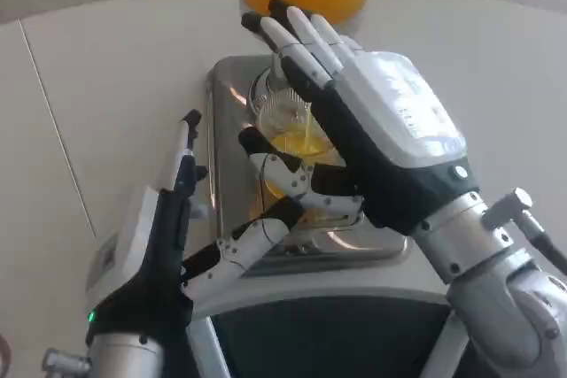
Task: Grasp the cup under the faucet to collect the drink, then remove the cup.
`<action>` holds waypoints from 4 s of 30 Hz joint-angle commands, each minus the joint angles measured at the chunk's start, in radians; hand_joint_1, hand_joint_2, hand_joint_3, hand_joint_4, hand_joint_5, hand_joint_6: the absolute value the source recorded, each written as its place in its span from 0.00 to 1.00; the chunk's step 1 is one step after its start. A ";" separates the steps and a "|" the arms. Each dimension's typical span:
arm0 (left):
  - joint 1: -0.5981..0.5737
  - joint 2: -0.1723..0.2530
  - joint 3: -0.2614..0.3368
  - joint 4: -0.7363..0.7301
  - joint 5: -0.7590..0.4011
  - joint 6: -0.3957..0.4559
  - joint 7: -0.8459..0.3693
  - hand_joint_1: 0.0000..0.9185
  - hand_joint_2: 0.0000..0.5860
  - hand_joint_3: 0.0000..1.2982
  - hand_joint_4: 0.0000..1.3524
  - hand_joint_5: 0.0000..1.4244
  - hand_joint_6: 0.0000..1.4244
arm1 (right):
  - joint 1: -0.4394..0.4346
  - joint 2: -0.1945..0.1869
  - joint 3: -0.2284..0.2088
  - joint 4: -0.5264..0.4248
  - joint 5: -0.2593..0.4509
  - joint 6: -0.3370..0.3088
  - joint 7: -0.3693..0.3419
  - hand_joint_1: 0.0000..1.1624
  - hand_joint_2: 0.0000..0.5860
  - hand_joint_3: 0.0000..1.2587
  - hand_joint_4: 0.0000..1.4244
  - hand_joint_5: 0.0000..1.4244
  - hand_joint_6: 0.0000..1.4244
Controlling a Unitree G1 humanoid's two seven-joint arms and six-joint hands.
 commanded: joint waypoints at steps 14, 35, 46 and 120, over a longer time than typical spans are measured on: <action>-0.024 0.013 -0.011 0.030 -0.005 0.013 0.007 0.18 0.09 0.00 0.00 0.14 0.28 | 0.160 0.019 -0.076 -0.315 0.000 -0.018 0.000 0.37 0.78 0.07 0.00 0.00 0.05; -0.144 0.011 -0.001 0.173 -0.064 -0.018 0.058 0.21 0.08 0.00 0.00 0.15 0.28 | 0.495 0.018 -0.081 -0.611 -0.183 0.093 0.360 0.48 0.77 0.08 0.00 0.00 0.00; -0.208 -0.008 -0.027 0.294 -0.077 -0.036 0.117 0.21 0.08 0.00 0.00 0.15 0.28 | 0.562 0.224 -0.024 -0.726 -0.554 0.148 0.724 0.54 0.75 0.09 0.00 0.00 0.00; -0.683 -0.181 -0.150 1.009 -0.033 -0.028 0.534 0.48 0.09 0.00 0.00 0.25 0.28 | 0.721 0.407 -0.261 -0.728 -0.546 0.051 0.894 0.62 0.74 0.14 0.00 0.00 0.00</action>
